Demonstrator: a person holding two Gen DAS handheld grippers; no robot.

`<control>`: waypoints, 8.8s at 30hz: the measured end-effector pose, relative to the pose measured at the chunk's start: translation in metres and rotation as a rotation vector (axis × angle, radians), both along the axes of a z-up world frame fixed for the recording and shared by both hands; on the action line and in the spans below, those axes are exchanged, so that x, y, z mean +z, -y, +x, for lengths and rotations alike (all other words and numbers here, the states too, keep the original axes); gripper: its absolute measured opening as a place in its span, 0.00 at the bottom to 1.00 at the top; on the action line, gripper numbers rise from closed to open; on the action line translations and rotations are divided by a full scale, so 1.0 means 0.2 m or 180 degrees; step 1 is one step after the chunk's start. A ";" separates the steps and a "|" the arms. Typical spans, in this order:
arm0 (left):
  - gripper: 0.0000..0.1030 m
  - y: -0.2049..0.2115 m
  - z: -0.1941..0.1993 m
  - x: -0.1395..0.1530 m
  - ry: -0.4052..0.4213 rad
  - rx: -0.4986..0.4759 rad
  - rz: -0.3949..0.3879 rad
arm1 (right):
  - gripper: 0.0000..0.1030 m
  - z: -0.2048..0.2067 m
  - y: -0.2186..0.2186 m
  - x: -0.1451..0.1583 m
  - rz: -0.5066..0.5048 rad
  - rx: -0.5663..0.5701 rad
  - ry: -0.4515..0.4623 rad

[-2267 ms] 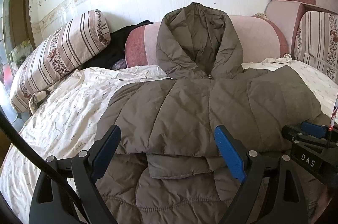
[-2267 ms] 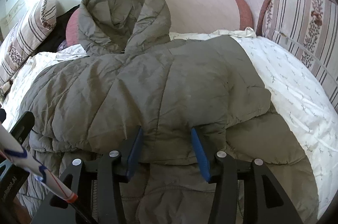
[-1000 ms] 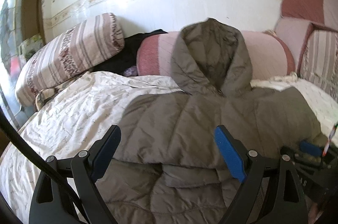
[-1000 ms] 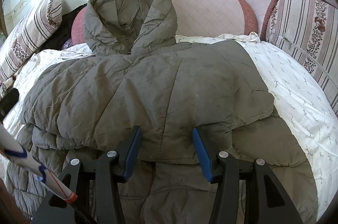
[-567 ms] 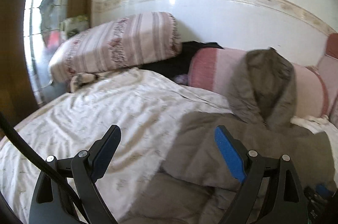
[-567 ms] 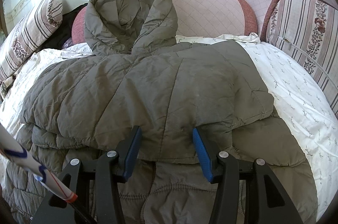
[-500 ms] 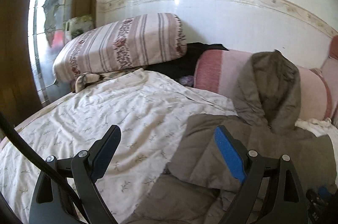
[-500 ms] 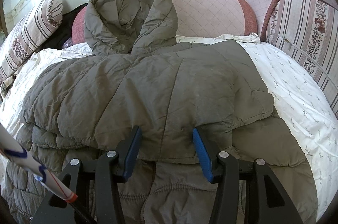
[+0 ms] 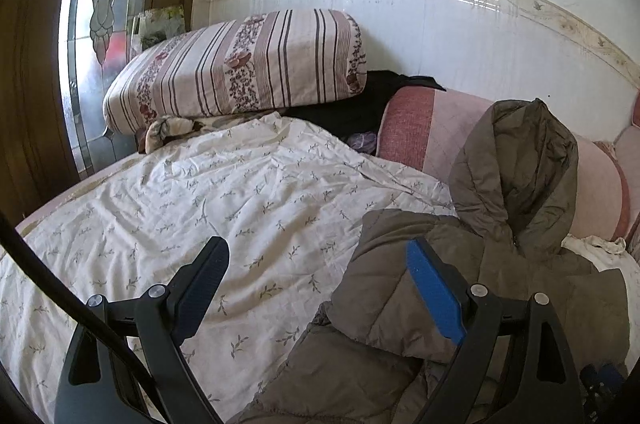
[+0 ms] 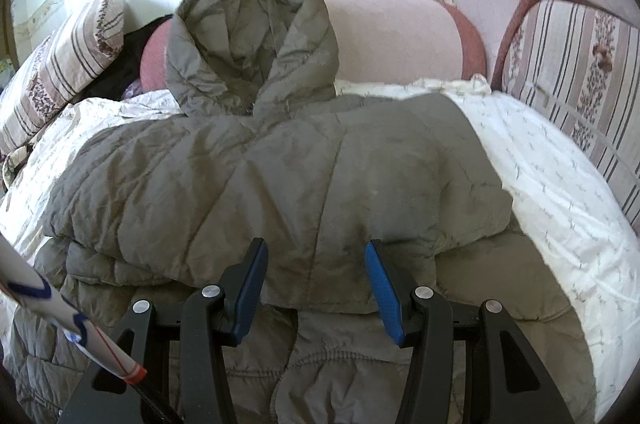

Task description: Fold large clothes

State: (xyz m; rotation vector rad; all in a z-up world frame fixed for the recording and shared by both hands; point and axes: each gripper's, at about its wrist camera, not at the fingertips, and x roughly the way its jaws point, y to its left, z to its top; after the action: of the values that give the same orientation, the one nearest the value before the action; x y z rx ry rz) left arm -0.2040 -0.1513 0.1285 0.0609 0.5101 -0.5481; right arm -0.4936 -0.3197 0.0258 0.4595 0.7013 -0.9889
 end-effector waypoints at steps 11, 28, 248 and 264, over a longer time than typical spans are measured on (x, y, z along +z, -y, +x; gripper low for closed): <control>0.87 -0.08 0.10 -0.03 -0.0135 0.0442 0.0021 | 0.54 0.06 -0.07 0.03 -0.0263 0.0206 -0.0111; 0.87 -0.16 0.15 -0.01 -0.0123 0.0702 -0.0081 | 0.54 0.07 -0.08 0.01 -0.0241 0.0229 -0.0153; 0.95 0.53 -0.26 -0.31 -0.0538 -0.1318 0.0756 | 0.21 0.07 0.20 0.16 0.0245 0.0626 0.0616; 0.95 0.55 -0.27 -0.37 -0.0590 -0.1329 0.0889 | 0.21 0.08 0.30 -0.06 0.0522 0.0330 0.0174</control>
State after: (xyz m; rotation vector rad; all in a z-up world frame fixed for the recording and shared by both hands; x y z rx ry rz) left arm -0.2574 -0.2611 0.0553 0.3924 0.7600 -0.8925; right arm -0.4766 -0.3798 0.0140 0.5854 0.7527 -0.8219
